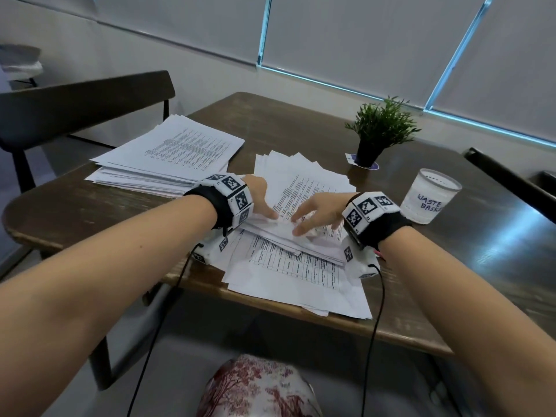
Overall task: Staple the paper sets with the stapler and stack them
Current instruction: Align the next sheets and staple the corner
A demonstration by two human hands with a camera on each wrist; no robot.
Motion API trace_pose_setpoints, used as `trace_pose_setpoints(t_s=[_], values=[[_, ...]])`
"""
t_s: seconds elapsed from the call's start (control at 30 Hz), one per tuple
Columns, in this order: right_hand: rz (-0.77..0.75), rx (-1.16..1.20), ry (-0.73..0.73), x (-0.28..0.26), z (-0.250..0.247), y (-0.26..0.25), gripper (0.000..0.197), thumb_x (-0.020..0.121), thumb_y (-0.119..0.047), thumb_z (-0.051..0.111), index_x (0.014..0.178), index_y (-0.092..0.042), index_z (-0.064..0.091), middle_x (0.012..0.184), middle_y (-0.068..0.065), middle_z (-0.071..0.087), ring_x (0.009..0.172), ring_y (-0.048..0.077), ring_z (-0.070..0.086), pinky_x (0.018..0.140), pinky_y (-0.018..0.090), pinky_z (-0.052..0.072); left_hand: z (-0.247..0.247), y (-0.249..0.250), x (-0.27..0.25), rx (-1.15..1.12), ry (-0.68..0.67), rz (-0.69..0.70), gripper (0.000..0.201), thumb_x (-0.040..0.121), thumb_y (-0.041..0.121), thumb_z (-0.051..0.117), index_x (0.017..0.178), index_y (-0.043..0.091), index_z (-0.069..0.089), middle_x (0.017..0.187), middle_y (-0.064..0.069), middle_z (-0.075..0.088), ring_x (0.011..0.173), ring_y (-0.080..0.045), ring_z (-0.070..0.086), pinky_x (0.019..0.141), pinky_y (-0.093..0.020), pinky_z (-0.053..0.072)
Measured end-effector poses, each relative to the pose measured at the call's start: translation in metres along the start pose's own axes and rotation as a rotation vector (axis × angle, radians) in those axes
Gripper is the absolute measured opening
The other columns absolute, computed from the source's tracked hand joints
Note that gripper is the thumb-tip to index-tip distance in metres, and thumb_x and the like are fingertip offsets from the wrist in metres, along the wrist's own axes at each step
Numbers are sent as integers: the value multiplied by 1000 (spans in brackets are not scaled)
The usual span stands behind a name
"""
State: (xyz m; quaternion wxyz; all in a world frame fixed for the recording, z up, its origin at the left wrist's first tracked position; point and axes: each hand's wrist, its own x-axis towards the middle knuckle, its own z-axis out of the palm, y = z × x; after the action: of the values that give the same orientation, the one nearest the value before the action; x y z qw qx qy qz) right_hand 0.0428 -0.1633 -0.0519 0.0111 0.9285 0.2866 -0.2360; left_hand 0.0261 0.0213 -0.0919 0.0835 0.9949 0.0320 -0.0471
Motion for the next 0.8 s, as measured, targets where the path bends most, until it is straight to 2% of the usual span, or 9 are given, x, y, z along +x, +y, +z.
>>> trace_pose_setpoints(t_s=[0.07, 0.17, 0.23, 0.3, 0.4, 0.47, 0.53, 0.63, 0.8], values=[[41, 53, 91, -4, -6, 15, 53, 83, -52, 68, 129, -26, 60, 127, -5, 63, 115, 15, 58, 95, 34, 49, 0, 9, -2, 24, -27, -37, 62, 68, 65, 75, 63, 11, 46, 61, -1, 51, 59, -17, 50, 60, -27, 43], [159, -32, 208, -5, -5, 45, 52, 85, -45, 69, 124, -11, 64, 123, 4, 65, 114, 24, 60, 99, 36, 47, 1, 22, -6, 38, -53, -93, 61, 60, 64, 81, 69, 11, 52, 65, -1, 59, 67, -20, 60, 77, -32, 56], [246, -118, 239, -5, 2, 66, 53, 83, -40, 72, 118, -2, 65, 118, 13, 66, 109, 31, 63, 96, 42, 51, 4, 30, -10, 92, -46, -93, 55, 67, 59, 79, 70, 11, 52, 68, -2, 59, 75, -23, 65, 82, -38, 57], [321, -193, 223, -3, 8, 87, 47, 79, -42, 73, 106, -3, 67, 103, 12, 69, 94, 31, 67, 87, 40, 55, 5, 37, -13, 152, -36, -80, 49, 76, 54, 74, 70, 10, 54, 68, -2, 58, 84, -26, 67, 84, -41, 57], [350, -236, 177, 3, 13, 109, 36, 69, -38, 77, 83, -8, 65, 86, 9, 70, 73, 26, 65, 76, 37, 58, 4, 44, -20, 209, -42, -63, 46, 84, 53, 66, 88, 7, 63, 79, -4, 61, 93, -26, 67, 87, -40, 55], [334, -224, 162, 3, 13, 110, 32, 71, -32, 79, 83, -6, 63, 86, 10, 68, 71, 26, 61, 68, 35, 53, 3, 43, -23, 227, -28, -58, 51, 84, 55, 65, 101, 6, 64, 87, -5, 61, 96, -25, 66, 88, -37, 55], [324, -215, 151, 3, 14, 110, 30, 75, -27, 78, 87, -6, 61, 86, 8, 64, 74, 26, 60, 64, 30, 46, 4, 42, -23, 230, -31, -70, 56, 83, 57, 66, 105, 6, 63, 94, -7, 64, 98, -25, 65, 89, -37, 54], [329, -204, 183, 7, 16, 111, 34, 76, -28, 77, 95, -4, 63, 90, 9, 66, 81, 27, 63, 70, 31, 51, 6, 41, -22, 223, -51, -129, 65, 81, 62, 64, 109, 3, 64, 106, -12, 68, 101, -29, 65, 93, -42, 52], [313, -169, 362, 4, 15, 96, 29, 85, -28, 66, 101, -4, 62, 97, 12, 65, 89, 31, 64, 81, 37, 55, 13, 42, -14, 202, -70, -164, 69, 80, 68, 59, 108, 5, 64, 106, -12, 67, 101, -31, 63, 93, -45, 51]])
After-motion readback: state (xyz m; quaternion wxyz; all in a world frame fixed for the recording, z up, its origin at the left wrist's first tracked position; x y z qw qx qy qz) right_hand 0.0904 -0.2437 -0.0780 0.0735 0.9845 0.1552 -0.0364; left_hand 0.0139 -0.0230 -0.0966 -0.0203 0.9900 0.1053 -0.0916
